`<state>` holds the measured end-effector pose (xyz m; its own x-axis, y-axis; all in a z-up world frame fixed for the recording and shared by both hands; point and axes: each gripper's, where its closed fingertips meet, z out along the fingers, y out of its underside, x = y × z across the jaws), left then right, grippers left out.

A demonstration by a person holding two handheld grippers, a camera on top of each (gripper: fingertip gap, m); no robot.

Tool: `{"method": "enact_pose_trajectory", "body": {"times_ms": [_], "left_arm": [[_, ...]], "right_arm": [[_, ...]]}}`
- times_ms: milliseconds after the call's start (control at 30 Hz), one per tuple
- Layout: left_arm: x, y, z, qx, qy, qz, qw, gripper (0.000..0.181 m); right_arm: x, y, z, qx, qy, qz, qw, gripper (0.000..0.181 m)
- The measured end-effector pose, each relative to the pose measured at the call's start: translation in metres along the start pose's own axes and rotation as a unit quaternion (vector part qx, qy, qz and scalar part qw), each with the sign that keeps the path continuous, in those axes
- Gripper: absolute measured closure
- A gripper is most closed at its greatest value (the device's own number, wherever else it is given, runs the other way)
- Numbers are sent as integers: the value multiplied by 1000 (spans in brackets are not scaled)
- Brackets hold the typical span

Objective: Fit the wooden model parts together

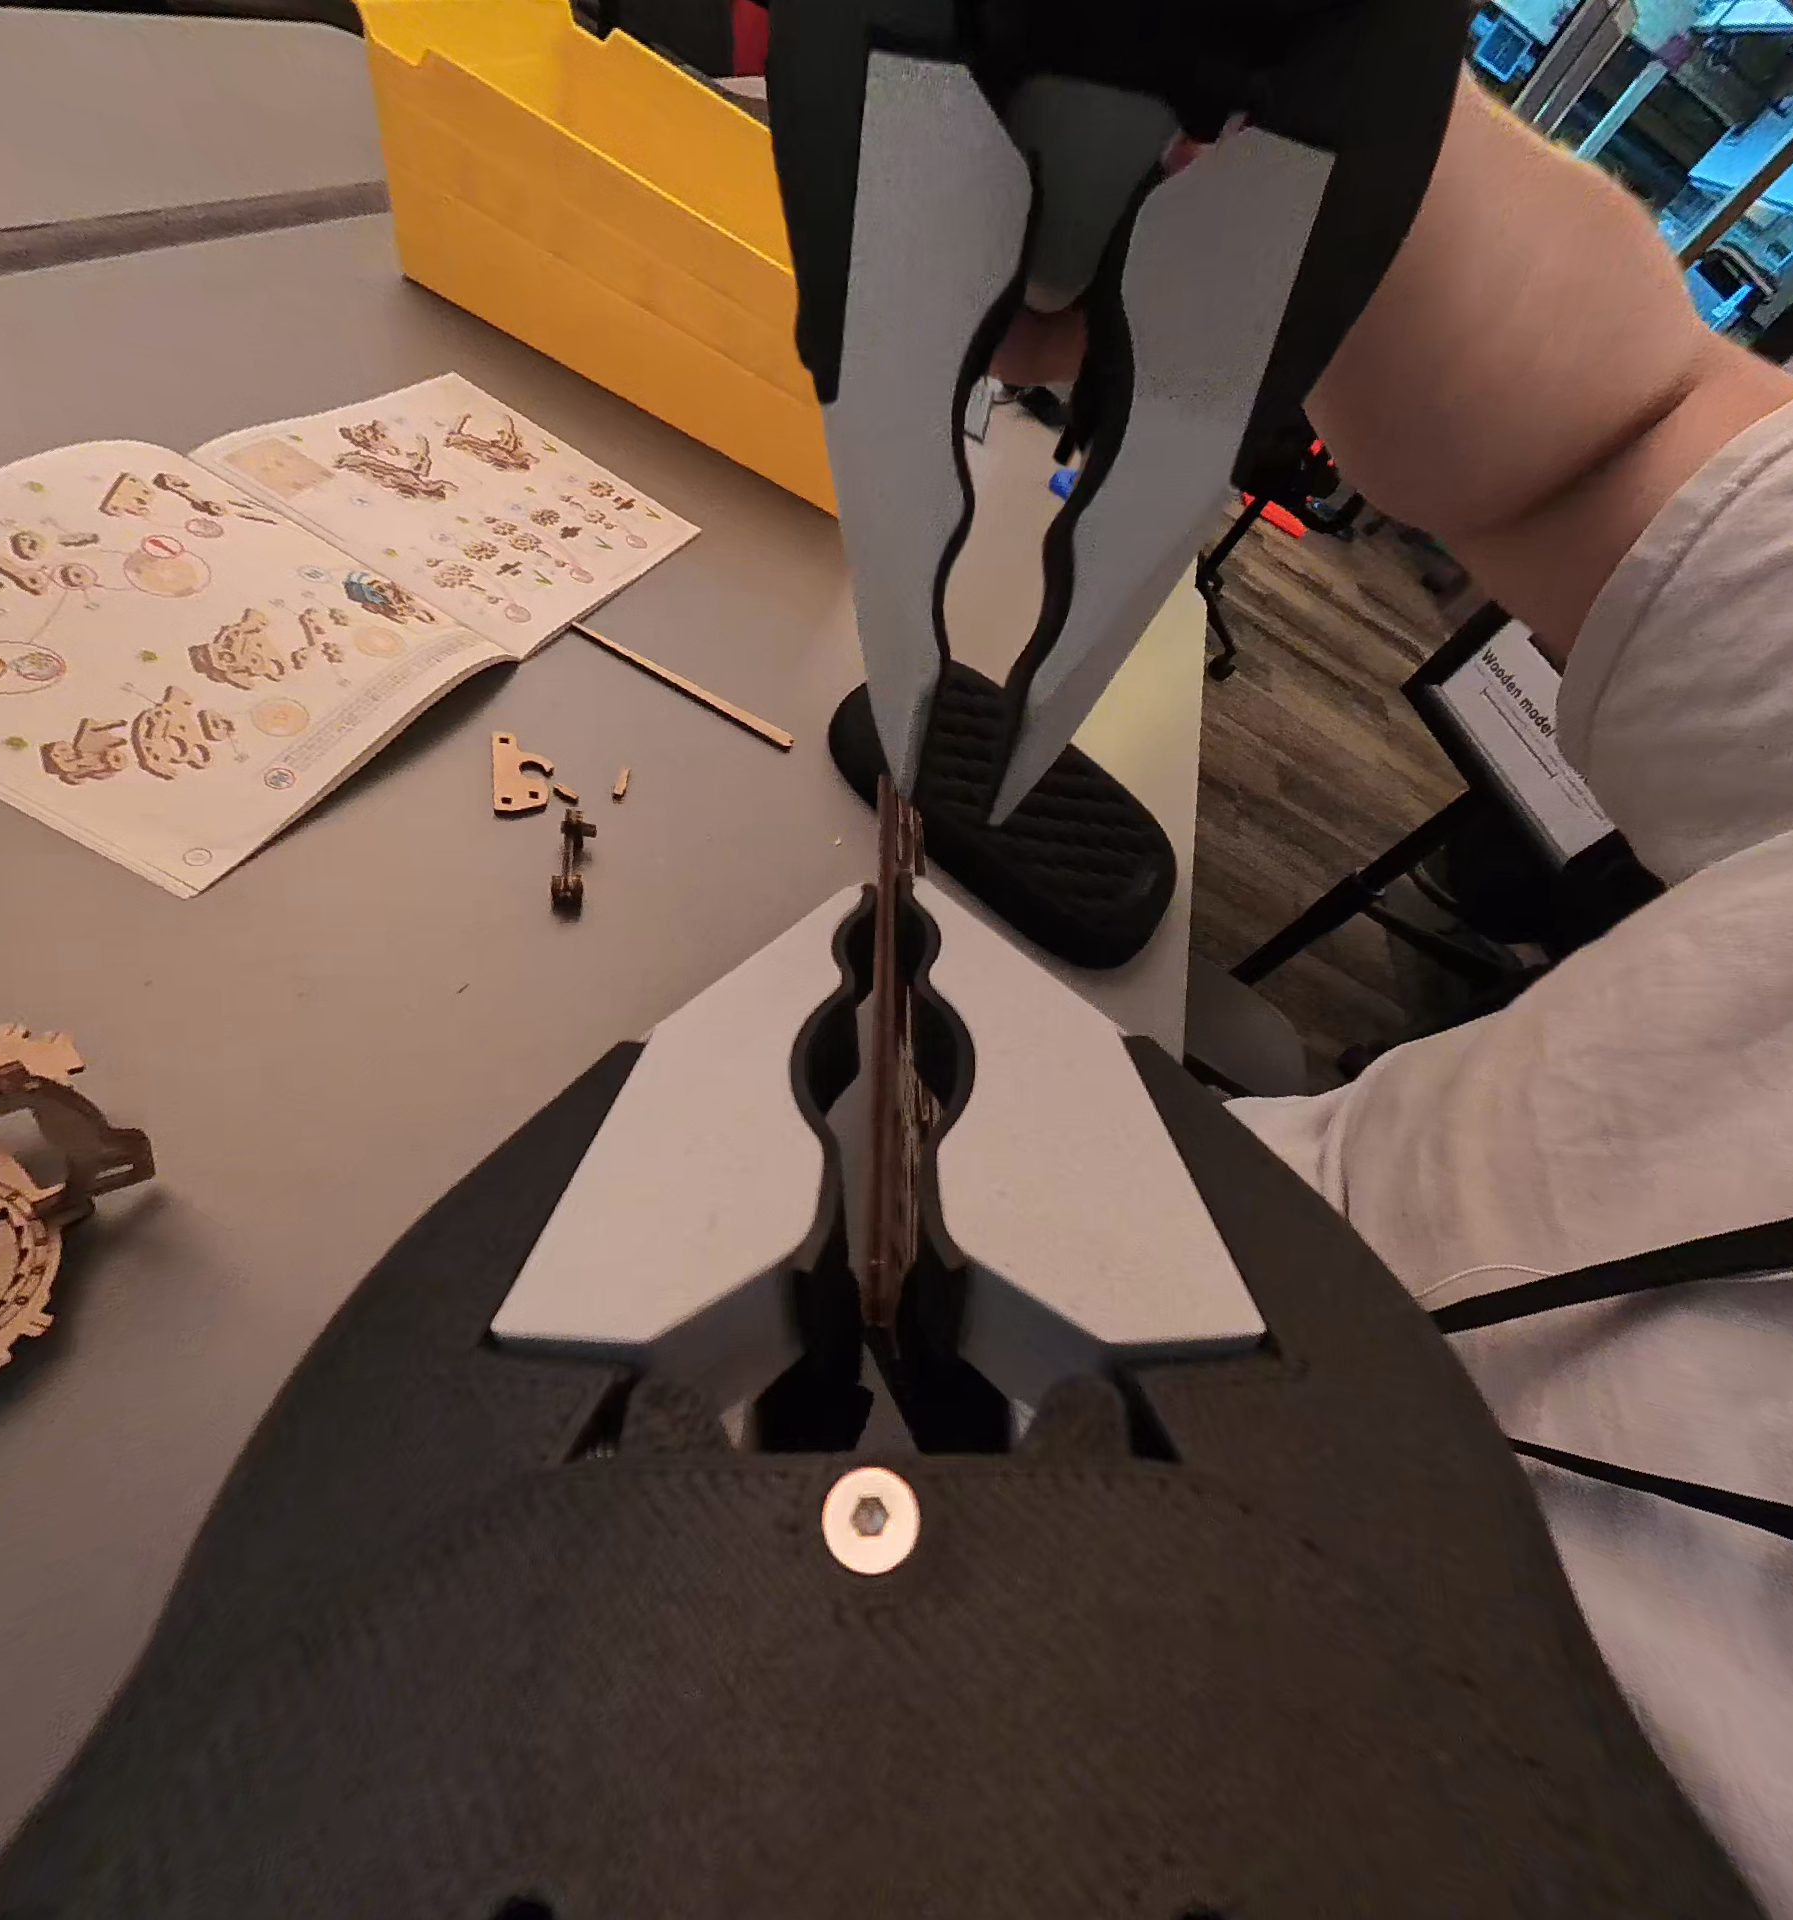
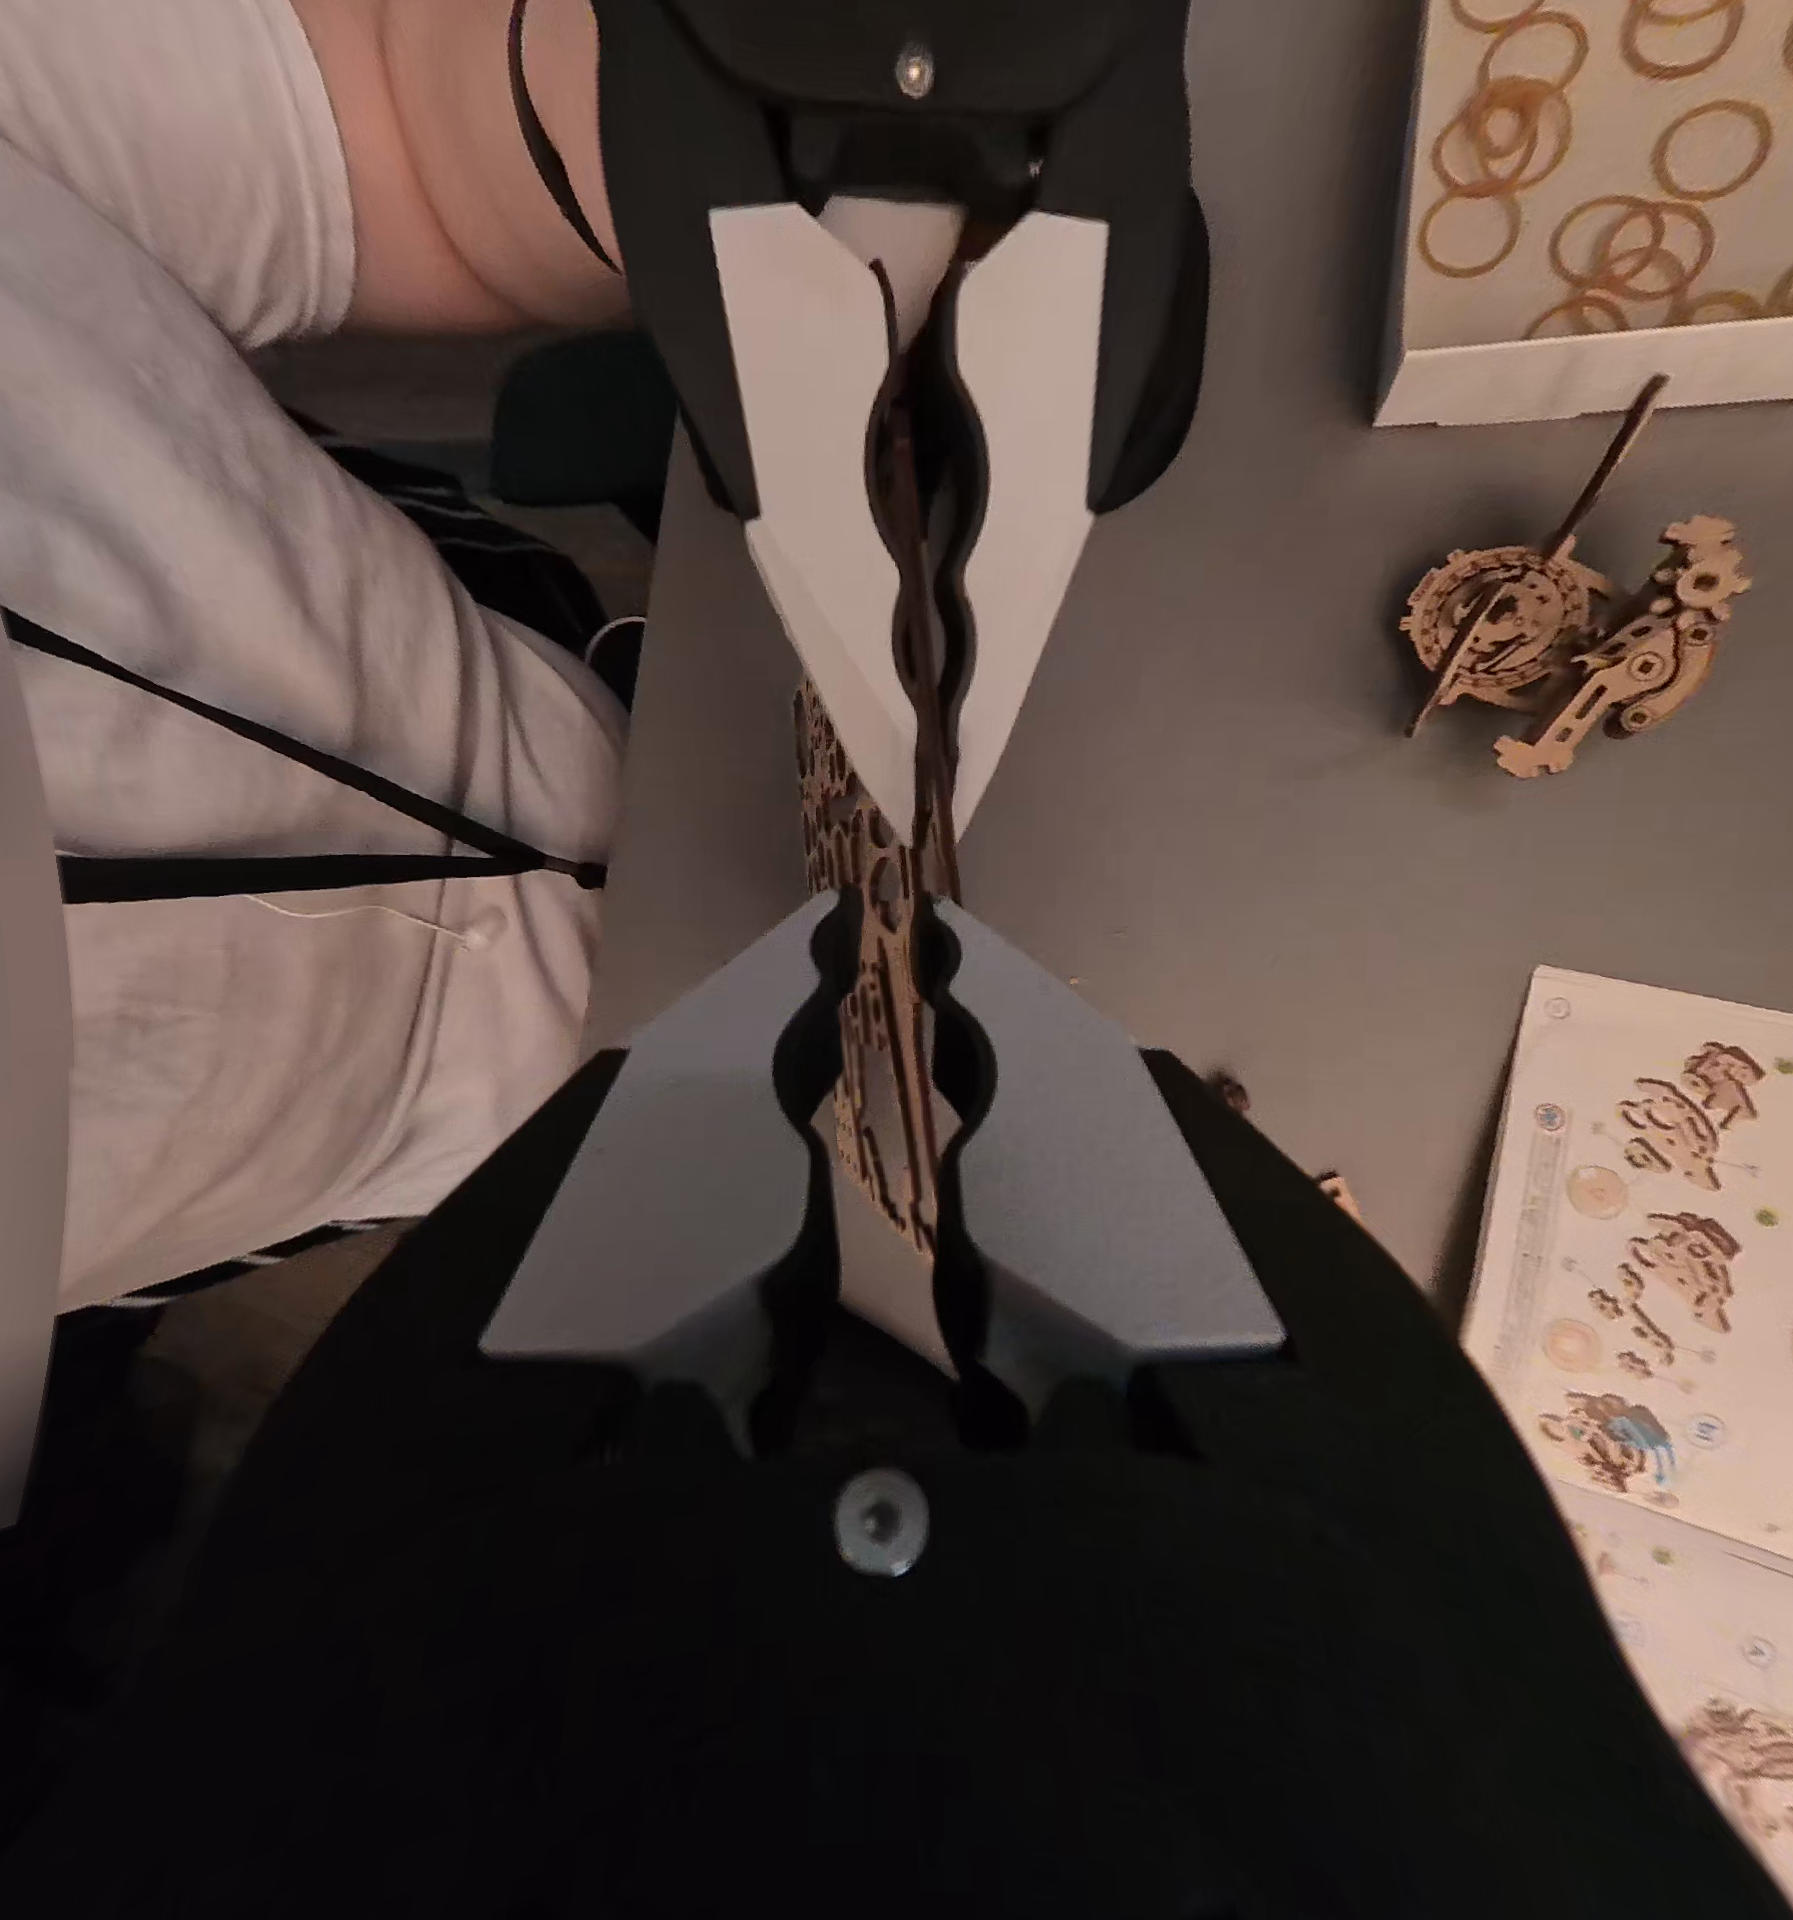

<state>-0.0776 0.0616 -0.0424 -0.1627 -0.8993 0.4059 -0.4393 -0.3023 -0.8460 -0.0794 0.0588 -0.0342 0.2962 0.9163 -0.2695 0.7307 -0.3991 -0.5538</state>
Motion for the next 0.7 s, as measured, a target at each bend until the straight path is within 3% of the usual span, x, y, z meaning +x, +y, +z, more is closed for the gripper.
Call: {"method": "enact_pose_trajectory", "body": {"times_ms": [33, 167, 300, 367, 400, 700], "left_arm": [[-1, 1, 0, -2, 0, -1, 1000, 181], [-6, 1, 0, -4, 1, -5, 1000, 181], [-5, -2, -1, 1, 30, -19, 999, 181], [-3, -4, 0, 6, 49, -16, 999, 181], [-5, -3, 0, 2, 48, -11, 999, 181], [-14, -7, -29, 50, 79, 3, 996, 156]], "right_arm": [[3, -1, 1, -2, 6, -6, 1000, 175], [10, -6, -3, 0, 19, -30, 999, 174], [22, -10, -4, 15, 25, -33, 999, 161], [20, -4, 2, 0, -5, -7, 1000, 167], [15, -3, 4, 1, -33, 3, 999, 181], [22, 2, 0, 58, -47, 53, 996, 181]]}}
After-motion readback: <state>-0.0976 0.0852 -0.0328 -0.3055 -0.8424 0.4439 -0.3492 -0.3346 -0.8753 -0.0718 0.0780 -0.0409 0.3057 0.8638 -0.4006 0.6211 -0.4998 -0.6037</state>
